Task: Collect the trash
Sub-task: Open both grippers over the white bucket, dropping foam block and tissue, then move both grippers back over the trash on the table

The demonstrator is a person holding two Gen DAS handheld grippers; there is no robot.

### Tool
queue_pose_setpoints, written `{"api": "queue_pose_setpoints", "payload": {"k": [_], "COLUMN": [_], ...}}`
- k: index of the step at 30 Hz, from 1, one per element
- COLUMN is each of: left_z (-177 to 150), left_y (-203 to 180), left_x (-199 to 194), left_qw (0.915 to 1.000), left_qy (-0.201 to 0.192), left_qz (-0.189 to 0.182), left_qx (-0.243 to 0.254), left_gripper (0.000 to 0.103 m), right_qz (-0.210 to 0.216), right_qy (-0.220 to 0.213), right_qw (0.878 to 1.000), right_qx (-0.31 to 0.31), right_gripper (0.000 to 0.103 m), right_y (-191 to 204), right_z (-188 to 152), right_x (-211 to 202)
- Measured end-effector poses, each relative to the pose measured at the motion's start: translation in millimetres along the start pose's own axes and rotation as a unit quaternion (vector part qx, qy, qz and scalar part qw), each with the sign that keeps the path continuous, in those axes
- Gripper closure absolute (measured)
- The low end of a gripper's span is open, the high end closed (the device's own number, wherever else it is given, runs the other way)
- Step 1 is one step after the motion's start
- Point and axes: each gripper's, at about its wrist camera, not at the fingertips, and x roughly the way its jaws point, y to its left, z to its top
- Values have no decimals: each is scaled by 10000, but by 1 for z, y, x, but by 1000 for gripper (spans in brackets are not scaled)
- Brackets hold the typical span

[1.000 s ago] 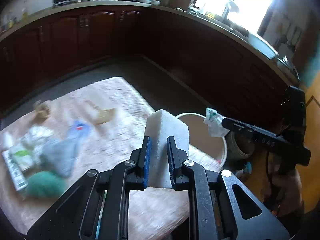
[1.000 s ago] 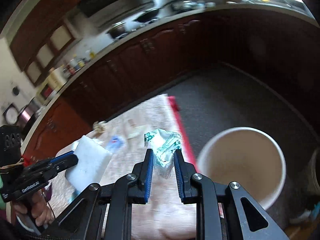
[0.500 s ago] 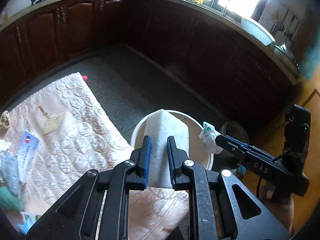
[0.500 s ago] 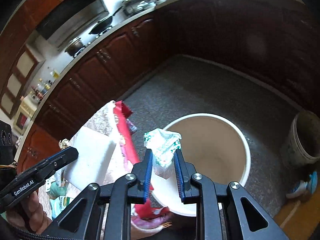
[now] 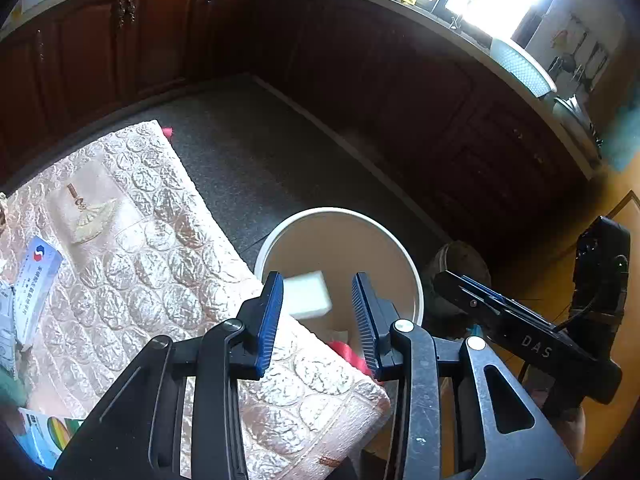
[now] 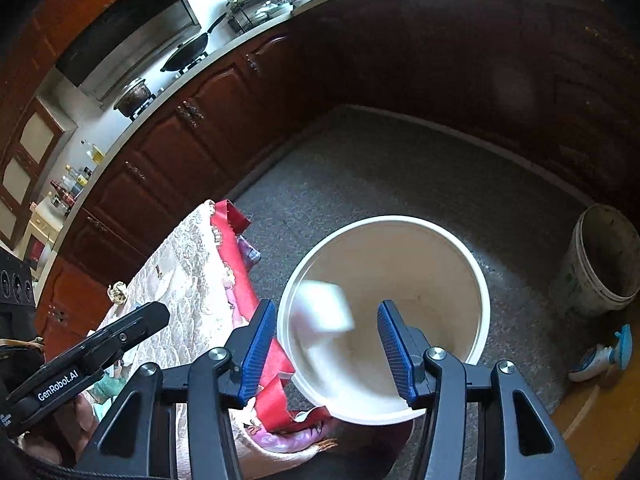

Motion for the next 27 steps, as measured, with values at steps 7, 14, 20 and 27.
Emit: {"api": "queue_pose_setpoints", "payload": {"k": [7, 14, 20, 27], "left_z": [-7, -16, -21, -26], "left_y": [5, 17, 29, 40], "left_x": [-14, -33, -52, -76], "left_qw": [10000, 9994, 9988, 9976], "left_qy": [-44, -165, -249, -392], "left_qz": [45, 258, 222, 402], "left_qx": [-39, -148, -356, -411], "left_gripper": [67, 58, 50, 47], "right_qz": [17, 26, -27, 50], "right_qy": [-32, -23, -41, -106], "right_qw": [10000, 9997, 9990, 9977], "right_qx": [-71, -243, -434, -673], "right_gripper": [40, 39, 34, 30], "right_y": [7, 22, 40, 69], "right_z": [-3, -10, -16, -19], "right_x": [-4, -5, -8, -15]}}
